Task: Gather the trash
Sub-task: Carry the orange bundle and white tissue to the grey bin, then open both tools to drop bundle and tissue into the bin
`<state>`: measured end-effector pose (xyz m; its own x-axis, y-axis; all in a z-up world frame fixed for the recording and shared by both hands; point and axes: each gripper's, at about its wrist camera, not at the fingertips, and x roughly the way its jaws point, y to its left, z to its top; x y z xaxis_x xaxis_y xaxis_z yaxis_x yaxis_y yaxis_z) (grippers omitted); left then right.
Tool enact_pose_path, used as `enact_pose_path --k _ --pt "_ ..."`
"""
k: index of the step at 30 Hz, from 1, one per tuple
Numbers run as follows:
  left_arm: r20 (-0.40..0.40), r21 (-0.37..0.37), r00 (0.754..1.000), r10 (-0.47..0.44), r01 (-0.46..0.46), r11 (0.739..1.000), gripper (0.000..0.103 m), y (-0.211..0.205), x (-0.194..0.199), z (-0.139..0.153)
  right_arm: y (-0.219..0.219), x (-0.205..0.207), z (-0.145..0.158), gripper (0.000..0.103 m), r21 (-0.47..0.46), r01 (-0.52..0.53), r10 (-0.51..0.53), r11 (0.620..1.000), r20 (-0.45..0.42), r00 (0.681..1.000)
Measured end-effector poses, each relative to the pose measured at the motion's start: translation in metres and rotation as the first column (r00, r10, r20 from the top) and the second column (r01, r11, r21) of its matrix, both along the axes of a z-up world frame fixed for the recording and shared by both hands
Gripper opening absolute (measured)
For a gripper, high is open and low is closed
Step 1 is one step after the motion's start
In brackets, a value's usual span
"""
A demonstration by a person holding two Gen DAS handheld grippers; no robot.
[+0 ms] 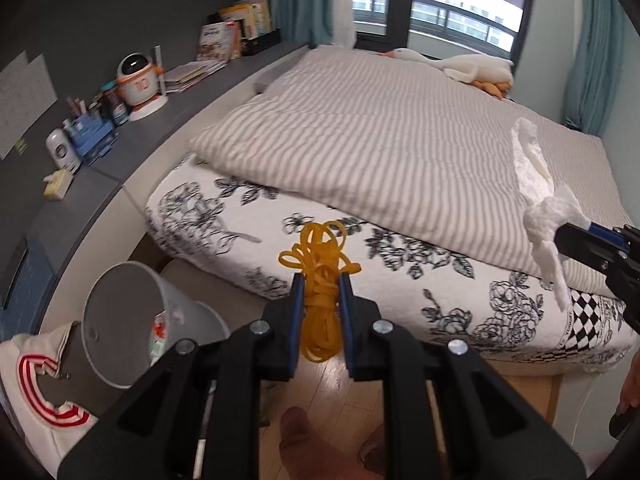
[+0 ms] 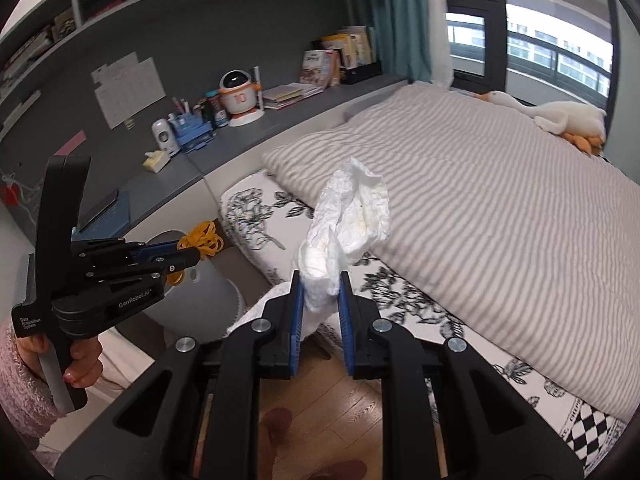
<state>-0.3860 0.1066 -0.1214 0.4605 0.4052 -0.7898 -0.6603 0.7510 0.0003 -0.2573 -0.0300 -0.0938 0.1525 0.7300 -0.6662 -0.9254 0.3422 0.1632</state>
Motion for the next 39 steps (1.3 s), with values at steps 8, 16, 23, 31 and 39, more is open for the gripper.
enact_pose_path --k 8,16,23,31,39 --pt "-0.037 0.004 0.981 0.189 -0.189 0.982 0.018 0.103 -0.128 0.002 0.129 -0.121 0.003 0.016 0.002 -0.198 0.198 0.98 -0.017 0.98" --pt "-0.07 -0.061 0.966 0.249 -0.253 0.965 0.018 0.182 -0.214 -0.025 0.236 -0.232 -0.022 0.016 -0.056 -0.328 0.326 0.943 -0.053 0.944" --pt "-0.075 -0.107 0.971 0.225 -0.232 0.967 0.018 0.211 -0.241 -0.048 0.292 -0.283 -0.043 0.031 -0.14 -0.342 0.339 0.929 -0.049 0.94" --pt "-0.063 -0.154 0.98 0.187 -0.195 0.969 0.019 0.221 -0.248 -0.064 0.306 -0.289 -0.049 0.055 -0.175 -0.281 0.28 0.943 -0.03 0.959" --pt "-0.076 -0.168 0.991 0.112 -0.123 0.978 0.076 0.225 -0.231 -0.075 0.278 -0.27 -0.04 0.056 -0.182 -0.175 0.178 0.968 0.002 0.984"
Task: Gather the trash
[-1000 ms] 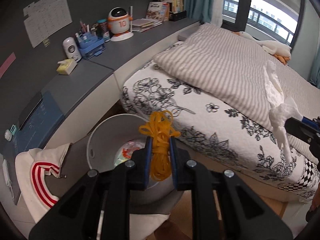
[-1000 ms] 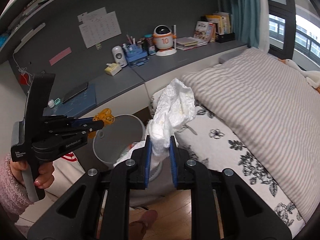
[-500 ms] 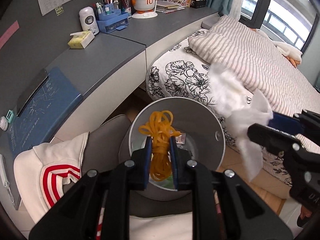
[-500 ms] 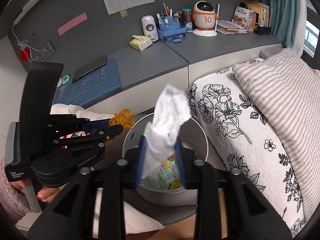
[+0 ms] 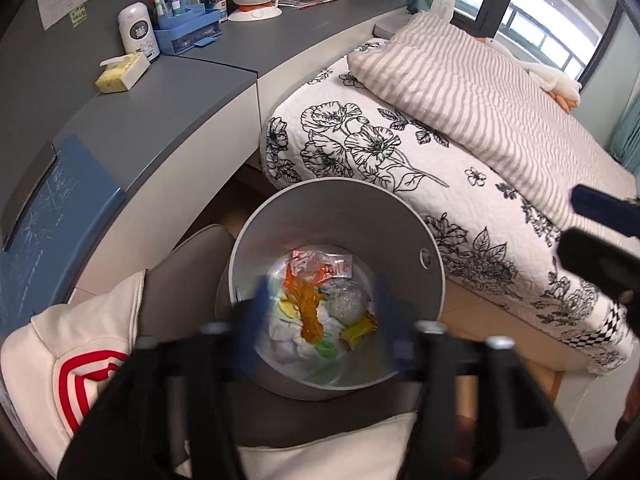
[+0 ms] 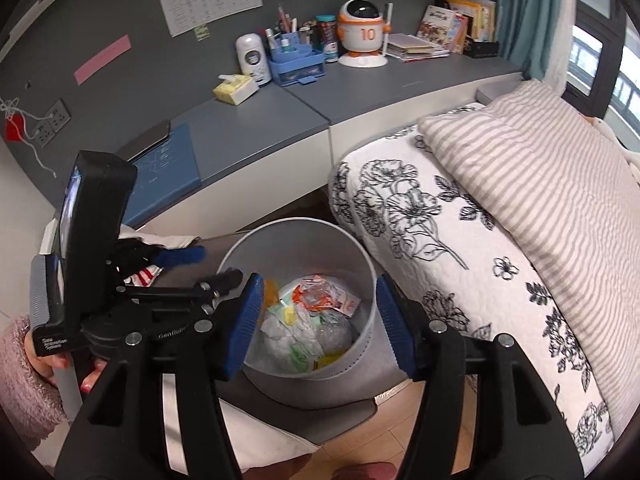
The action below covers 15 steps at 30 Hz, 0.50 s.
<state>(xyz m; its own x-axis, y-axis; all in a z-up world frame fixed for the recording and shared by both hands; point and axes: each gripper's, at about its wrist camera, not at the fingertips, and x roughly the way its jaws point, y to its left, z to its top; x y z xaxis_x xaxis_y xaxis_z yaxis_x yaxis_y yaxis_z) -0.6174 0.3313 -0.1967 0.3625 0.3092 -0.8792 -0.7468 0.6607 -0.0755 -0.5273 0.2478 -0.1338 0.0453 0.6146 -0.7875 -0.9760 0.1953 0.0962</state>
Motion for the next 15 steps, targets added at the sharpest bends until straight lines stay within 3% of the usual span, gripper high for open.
enact_pose_path --k 5,8,15 --pt "0.006 0.028 0.998 -0.058 0.058 0.998 0.076 -0.009 0.021 0.01 -0.029 0.024 0.009 0.058 0.029 0.094 -0.094 0.995 0.006 0.996" --pt "0.024 0.044 0.994 -0.103 0.101 0.994 0.076 -0.02 0.044 0.022 -0.052 0.045 0.015 0.065 0.047 0.165 -0.166 0.985 0.02 0.986" --pt "0.034 0.121 0.962 -0.272 0.266 0.956 0.079 -0.078 0.129 0.053 -0.126 0.117 0.025 0.078 0.073 0.36 -0.363 0.93 0.036 0.931"
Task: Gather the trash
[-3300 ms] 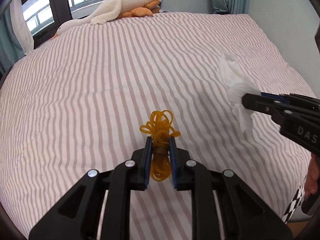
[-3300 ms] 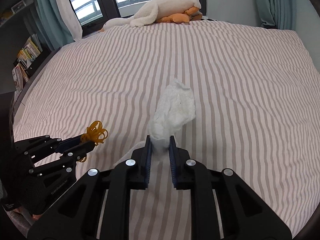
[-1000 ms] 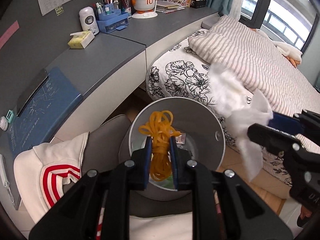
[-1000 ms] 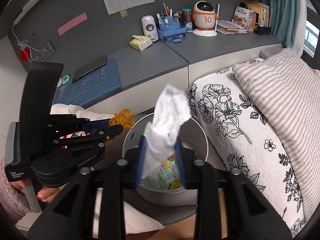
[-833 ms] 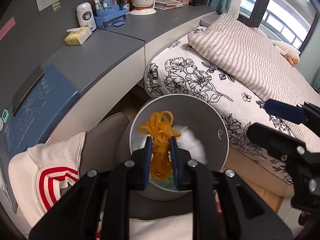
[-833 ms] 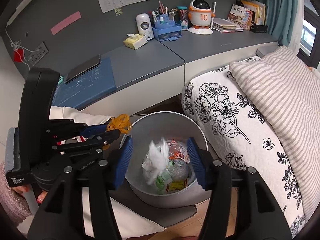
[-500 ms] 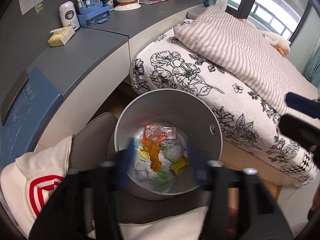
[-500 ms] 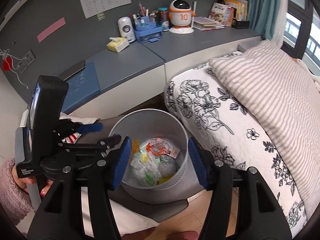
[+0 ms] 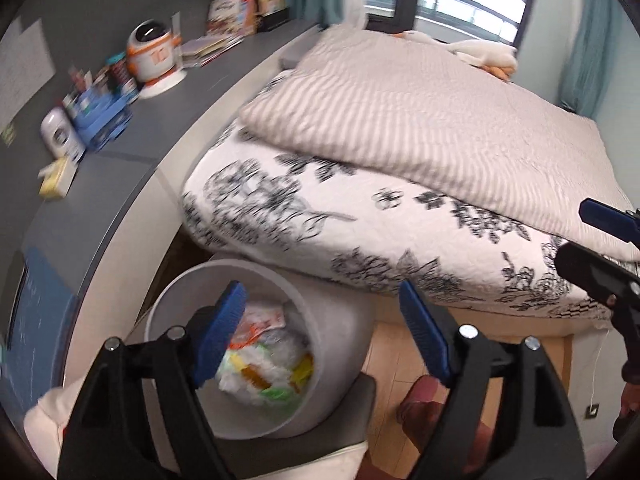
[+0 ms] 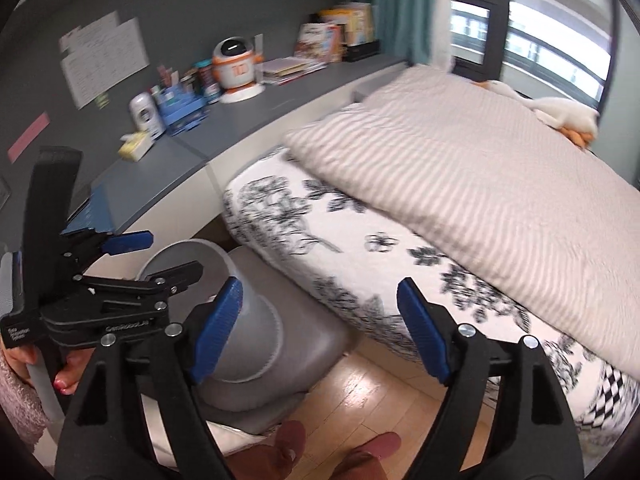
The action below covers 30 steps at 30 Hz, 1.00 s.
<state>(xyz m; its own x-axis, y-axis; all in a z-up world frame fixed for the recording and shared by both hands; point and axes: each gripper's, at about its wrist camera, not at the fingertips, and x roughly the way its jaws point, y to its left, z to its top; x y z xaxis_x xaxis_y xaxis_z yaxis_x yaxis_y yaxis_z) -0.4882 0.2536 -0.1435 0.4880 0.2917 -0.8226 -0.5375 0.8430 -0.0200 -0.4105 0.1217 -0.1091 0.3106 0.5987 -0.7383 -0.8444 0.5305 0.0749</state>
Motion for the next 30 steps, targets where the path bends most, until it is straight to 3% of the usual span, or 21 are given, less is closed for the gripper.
enact_pose_path --k 8,17,23,30 --pt "0.067 0.055 0.982 -0.176 0.173 0.983 0.083 -0.087 0.111 0.046 -0.111 0.094 0.043 0.087 0.055 0.258 -0.263 0.964 0.09 0.961" --pt "0.12 0.079 0.965 -0.231 0.223 0.972 0.084 -0.161 0.198 0.09 -0.22 0.179 0.072 0.088 0.098 0.439 -0.448 0.893 0.12 0.886" --pt "0.121 0.096 0.957 -0.265 0.254 0.962 0.085 -0.193 0.229 0.11 -0.256 0.203 0.087 0.088 0.121 0.507 -0.52 0.853 0.131 0.844" --pt "0.117 0.107 0.946 -0.302 0.29 0.951 0.085 -0.202 0.254 0.132 -0.266 0.212 0.097 0.088 0.13 0.559 -0.573 0.819 0.119 0.811"
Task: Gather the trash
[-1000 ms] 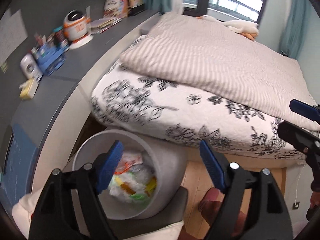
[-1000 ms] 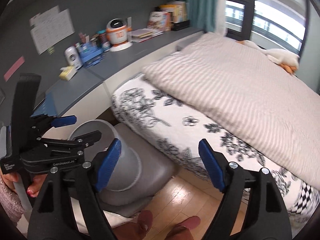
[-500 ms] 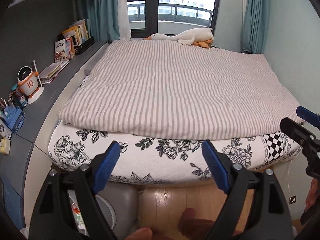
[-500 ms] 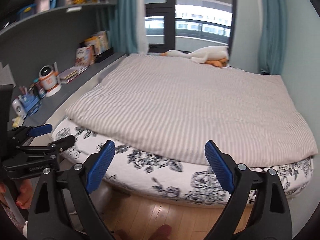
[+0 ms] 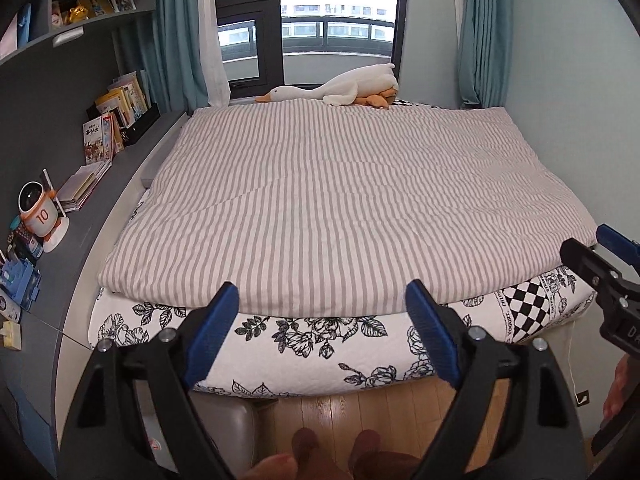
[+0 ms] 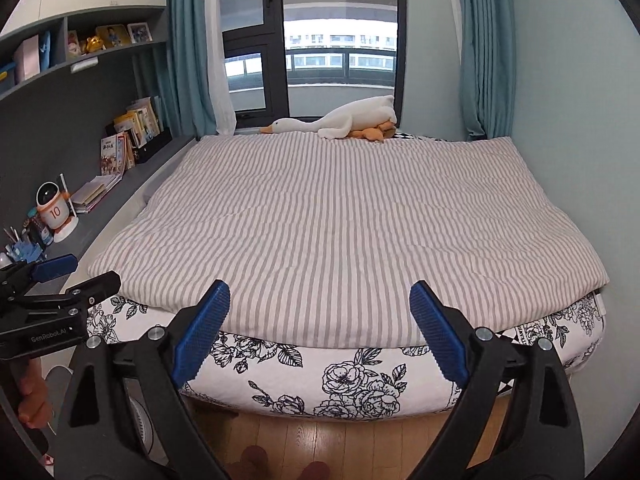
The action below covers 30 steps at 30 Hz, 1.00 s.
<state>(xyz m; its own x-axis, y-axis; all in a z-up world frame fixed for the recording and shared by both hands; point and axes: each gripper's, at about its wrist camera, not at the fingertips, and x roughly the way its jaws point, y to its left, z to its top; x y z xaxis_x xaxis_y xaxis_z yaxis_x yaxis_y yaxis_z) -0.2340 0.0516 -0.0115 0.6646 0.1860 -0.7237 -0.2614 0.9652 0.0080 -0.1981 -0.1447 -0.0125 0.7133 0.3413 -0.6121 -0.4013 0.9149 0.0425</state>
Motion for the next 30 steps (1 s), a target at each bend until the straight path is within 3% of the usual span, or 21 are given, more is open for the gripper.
enact_pose_path --k 9,30 --pt "0.007 0.03 0.999 -0.051 0.05 0.998 0.088 0.0 0.013 0.018 -0.005 0.003 0.011 0.088 0.002 0.059 -0.059 0.998 -0.003 0.998" --pt "0.003 0.04 0.994 -0.11 0.11 0.993 0.089 0.006 0.013 0.02 0.004 -0.005 0.02 0.088 -0.01 0.096 -0.096 0.995 0.017 0.995"
